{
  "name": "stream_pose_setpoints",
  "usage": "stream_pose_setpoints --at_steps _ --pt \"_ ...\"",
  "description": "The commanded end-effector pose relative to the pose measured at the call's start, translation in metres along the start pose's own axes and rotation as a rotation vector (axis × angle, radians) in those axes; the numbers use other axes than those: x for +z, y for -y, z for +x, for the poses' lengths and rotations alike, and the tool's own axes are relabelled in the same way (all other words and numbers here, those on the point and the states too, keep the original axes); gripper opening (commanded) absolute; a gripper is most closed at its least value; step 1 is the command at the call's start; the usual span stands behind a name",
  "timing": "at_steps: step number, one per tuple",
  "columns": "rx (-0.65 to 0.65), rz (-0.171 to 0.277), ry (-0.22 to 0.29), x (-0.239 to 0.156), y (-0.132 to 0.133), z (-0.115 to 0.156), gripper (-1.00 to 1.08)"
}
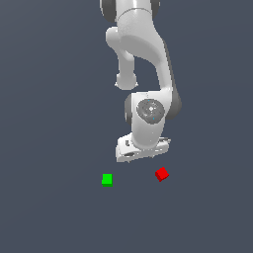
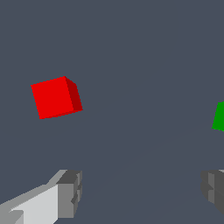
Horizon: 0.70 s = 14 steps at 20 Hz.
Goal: Stack the red cube on top of the green cube.
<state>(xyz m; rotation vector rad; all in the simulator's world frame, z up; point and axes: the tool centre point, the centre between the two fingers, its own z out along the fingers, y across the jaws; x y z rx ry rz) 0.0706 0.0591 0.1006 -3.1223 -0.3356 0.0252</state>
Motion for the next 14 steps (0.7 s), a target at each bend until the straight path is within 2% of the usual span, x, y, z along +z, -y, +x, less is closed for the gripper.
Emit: stream_pose_setpoints --at_steps 1,8,14 --pt "-0.054 -0.001 -0.004 0.007 0.017 0.015 1.0" --pt "-0.173 -0.003 -0.011 0.021 0.058 0.045 1.0" --pt "-0.232 -0.004 -0.014 0.028 0.08 0.058 1.0"
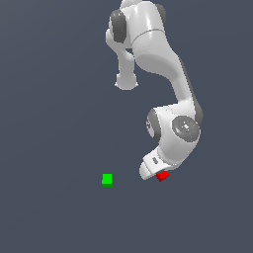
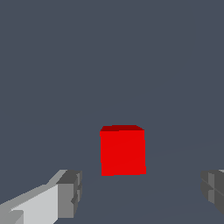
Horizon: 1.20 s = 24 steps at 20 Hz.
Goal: Stack the red cube on top of the green cube.
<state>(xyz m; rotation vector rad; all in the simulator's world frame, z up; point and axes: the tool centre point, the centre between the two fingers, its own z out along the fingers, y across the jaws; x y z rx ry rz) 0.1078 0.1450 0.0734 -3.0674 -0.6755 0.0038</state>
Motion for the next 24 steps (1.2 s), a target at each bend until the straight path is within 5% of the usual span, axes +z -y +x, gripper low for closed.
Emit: stream_pose_setpoints --at_steps 1,15,24 --pt "-0.02 -0.001 -0.002 0.002 0.006 0.006 1.0" --pt "-0.035 -0.001 -0.002 0.007 0.011 0.01 1.0" --pt "-0.034 -0.001 -0.002 0.05 0.011 0.008 1.0"
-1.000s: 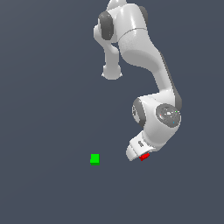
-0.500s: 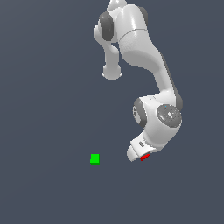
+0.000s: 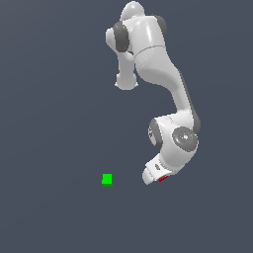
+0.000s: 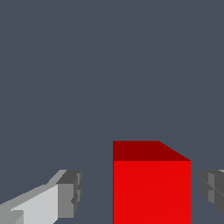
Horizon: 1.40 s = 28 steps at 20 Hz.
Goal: Stack the red cube on top of the green cube.
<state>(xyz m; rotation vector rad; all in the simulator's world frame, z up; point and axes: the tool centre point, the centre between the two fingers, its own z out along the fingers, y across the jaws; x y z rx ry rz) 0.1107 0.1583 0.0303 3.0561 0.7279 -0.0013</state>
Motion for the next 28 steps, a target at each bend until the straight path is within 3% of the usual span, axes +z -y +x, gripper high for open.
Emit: stream_pose_setpoints --at_steps 1,7,8,21,28 --pt "0.0 0.0 -0.001 0.01 0.0 0.0 1.0" --pt "0.0 0.0 -0.001 0.01 -0.001 0.001 1.0" --pt "0.0 0.0 -0.001 0.01 -0.001 0.001 -1.0" --pt "0.001 0.0 0.0 0.008 -0.001 0.001 -1.0" --pt "0.001 0.0 0.0 -0.022 0.0 0.0 -1.0"
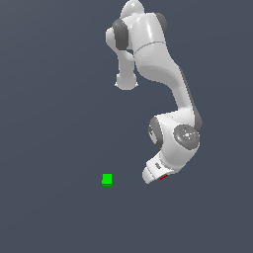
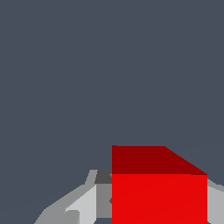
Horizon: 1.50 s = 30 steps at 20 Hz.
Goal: Stack the red cube on top of the green cube.
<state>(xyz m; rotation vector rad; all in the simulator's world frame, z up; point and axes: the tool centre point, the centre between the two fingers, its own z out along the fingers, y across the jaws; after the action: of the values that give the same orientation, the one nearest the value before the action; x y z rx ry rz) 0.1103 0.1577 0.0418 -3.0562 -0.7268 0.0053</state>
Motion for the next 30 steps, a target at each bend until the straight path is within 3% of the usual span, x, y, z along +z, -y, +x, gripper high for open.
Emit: stream_pose_setpoints --at_steps 1,10,20,25,30 --pt "0.0 -0.001 -0.003 -0.018 0.0 0.0 -1.0" --pt "0.0 -0.001 -0.003 -0.072 0.0 0.0 -1.0" --pt "0.0 -0.001 -0.004 -0.077 -0.004 0.0 -1.0" --pt "0.0 -0.001 -0.004 -0.07 -0.029 -0.011 -1.0" --pt "0.0 -0.001 -0.004 -0.058 -0.076 -0.03 -1.0"
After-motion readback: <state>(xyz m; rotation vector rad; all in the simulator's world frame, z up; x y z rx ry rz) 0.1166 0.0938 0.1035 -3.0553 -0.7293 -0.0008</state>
